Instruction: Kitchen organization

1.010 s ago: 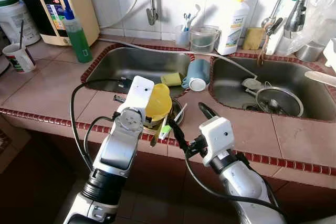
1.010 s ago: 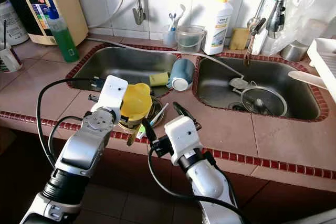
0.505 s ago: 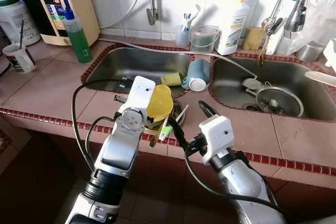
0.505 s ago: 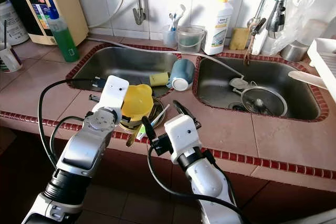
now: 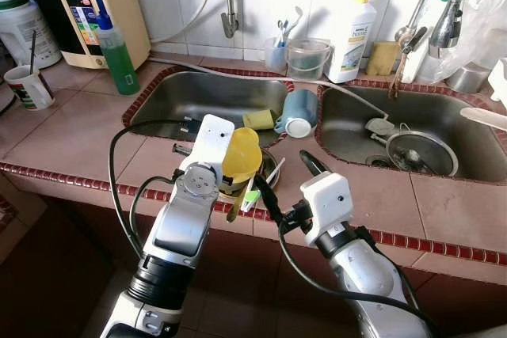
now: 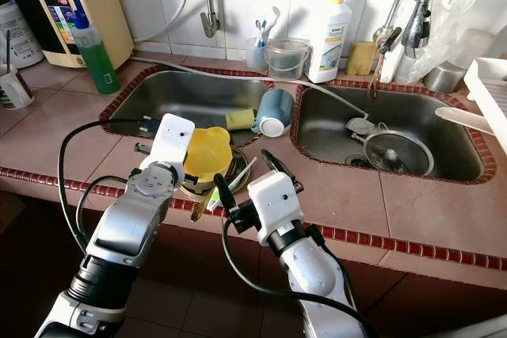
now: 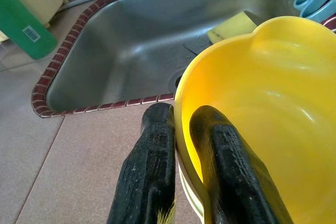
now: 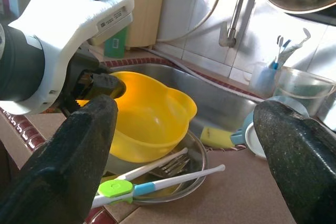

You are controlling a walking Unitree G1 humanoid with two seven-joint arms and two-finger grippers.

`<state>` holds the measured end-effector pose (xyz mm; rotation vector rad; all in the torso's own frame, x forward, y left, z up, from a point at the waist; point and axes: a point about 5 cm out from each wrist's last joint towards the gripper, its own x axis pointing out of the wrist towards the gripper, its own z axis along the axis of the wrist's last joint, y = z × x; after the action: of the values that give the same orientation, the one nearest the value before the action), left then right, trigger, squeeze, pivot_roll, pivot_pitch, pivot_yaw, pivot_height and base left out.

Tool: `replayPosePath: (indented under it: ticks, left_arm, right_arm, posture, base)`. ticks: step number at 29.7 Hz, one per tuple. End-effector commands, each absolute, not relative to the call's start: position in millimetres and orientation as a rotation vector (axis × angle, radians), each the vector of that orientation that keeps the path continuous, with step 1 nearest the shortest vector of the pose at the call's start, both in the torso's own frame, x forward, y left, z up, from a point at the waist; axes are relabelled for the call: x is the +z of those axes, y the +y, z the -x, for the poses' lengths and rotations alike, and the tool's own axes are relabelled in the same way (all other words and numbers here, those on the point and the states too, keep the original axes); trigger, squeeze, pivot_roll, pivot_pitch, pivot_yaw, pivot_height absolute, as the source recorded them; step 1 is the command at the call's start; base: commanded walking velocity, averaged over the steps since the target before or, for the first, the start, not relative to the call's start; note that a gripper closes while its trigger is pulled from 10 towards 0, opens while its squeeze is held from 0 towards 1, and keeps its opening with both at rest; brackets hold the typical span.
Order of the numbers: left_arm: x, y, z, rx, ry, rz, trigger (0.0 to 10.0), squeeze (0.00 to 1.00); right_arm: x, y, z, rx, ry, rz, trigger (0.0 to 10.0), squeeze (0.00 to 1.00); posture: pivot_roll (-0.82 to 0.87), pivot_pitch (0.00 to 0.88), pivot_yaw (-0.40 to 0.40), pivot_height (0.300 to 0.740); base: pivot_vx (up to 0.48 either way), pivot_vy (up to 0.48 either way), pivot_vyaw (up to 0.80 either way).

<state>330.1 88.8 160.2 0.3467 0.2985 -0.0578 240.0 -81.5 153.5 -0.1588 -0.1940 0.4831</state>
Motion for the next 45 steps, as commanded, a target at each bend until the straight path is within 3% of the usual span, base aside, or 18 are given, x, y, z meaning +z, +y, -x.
replayPosePath:
  ticks: [1, 22, 24, 25, 27, 35, 42, 45]
  left_arm:
    - [165.7, 86.8, -332.0, -0.055, 0.280, -0.350, 0.0, 0.00]
    - [189.5, 93.7, -340.2, -0.008, 0.184, -0.252, 0.0, 0.00]
    - [192.3, 93.2, -340.5, -0.013, 0.166, -0.219, 4.7, 0.00]
    - [193.8, 92.9, -340.5, -0.017, 0.159, -0.195, 10.0, 0.00]
    - [198.2, 91.9, -341.0, -0.026, 0.127, -0.208, 10.0, 0.00]
    - [212.9, 97.5, -339.9, -0.113, -0.030, 0.025, 10.0, 0.00]
    - [207.4, 112.9, -332.9, -0.157, -0.222, 0.021, 10.0, 0.00]
    - [192.1, 118.5, -330.0, -0.198, -0.210, 0.106, 10.0, 0.00]
  right_arm:
    - [153.3, -80.5, -242.5, 0.486, -0.196, 0.161, 10.0, 0.00]
    - [155.5, -77.7, -246.1, 0.493, -0.211, 0.160, 10.0, 0.00]
    - [155.6, -78.1, -246.8, 0.488, -0.213, 0.161, 10.0, 0.00]
    - [156.0, -78.6, -247.6, 0.481, -0.214, 0.161, 10.0, 0.00]
    - [158.7, -81.5, -251.2, 0.440, -0.226, 0.145, 10.0, 0.00]
    - [168.7, -97.7, -266.9, 0.268, -0.279, 0.128, 10.0, 0.00]
    - [174.4, -115.7, -278.4, 0.112, -0.324, 0.115, 10.0, 0.00]
    - [174.0, -125.0, -282.7, 0.040, -0.345, 0.109, 10.0, 0.00]
  posture:
    - [-0.26, 0.000, 0.049, 0.740]
    - [-0.26, 0.000, 0.044, 0.740]
    - [-0.26, 0.000, 0.044, 0.740]
    - [-0.26, 0.000, 0.045, 0.740]
    - [-0.26, 0.000, 0.044, 0.740]
    - [-0.25, 0.000, 0.039, 0.740]
    - [-0.25, 0.000, 0.035, 0.740]
    - [-0.24, 0.000, 0.031, 0.740]
  base:
    - [0.000, 0.000, 0.00]
    - [0.000, 0.000, 0.00]
    - [0.000, 0.000, 0.00]
    - [0.000, 0.000, 0.00]
    - [0.000, 0.000, 0.00]
    - [0.000, 0.000, 0.00]
    - [0.000, 0.000, 0.00]
    - [0.000, 0.000, 0.00]
